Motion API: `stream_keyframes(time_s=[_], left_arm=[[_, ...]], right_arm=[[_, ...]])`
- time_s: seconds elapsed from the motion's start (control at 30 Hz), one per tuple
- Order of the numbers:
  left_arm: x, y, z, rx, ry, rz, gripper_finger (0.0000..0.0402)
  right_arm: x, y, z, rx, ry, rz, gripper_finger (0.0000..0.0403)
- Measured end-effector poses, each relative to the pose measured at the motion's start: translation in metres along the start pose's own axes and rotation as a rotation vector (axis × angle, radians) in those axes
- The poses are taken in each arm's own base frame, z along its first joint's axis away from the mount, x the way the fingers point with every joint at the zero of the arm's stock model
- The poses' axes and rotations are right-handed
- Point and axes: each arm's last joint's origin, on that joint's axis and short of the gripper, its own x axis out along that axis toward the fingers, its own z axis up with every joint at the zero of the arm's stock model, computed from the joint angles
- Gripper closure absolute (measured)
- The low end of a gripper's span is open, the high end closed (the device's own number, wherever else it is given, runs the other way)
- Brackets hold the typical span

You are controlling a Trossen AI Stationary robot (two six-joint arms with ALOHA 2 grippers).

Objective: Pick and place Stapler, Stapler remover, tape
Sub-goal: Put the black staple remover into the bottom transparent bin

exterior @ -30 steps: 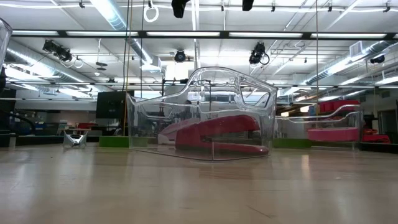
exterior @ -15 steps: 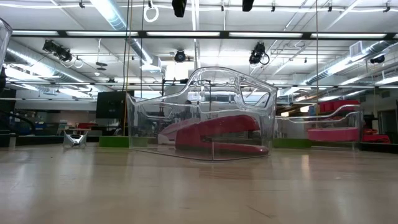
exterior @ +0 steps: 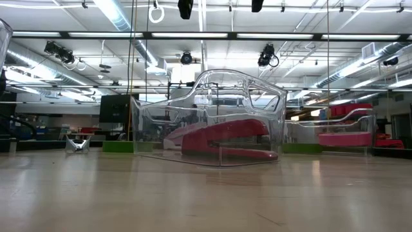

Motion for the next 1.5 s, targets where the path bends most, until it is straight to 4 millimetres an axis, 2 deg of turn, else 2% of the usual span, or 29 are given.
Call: stream_keyframes(time_s=[0.2, 0.47, 0.67, 1.3, 1.5], left_arm=[[0.000, 0.000, -0.001, -0.003, 0.011, -0.012, 0.0269], [0.000, 0.000, -0.001, 0.003, 0.015, -0.017, 0.0292], [0.000, 0.000, -0.001, 0.001, 0.016, -0.019, 0.0295], [0.000, -0.001, -0.002, -0.008, 0.026, -0.027, 0.0298], [-0.008, -0.004, 0.002, -0.009, 0.039, -0.086, 0.0308]], right_arm=[[0.000, 0.000, 0.000, 0.002, -0.005, 0.003, 0.0304], [0.000, 0.000, 0.001, 0.007, -0.006, 0.009, 0.0304], [0.000, 0.000, 0.001, 0.007, -0.007, 0.009, 0.0301], [-0.001, 0.002, 0.008, 0.035, -0.081, 0.032, 0.0194], [-0.002, 0.002, 0.014, 0.043, -0.131, 0.040, 0.0182]])
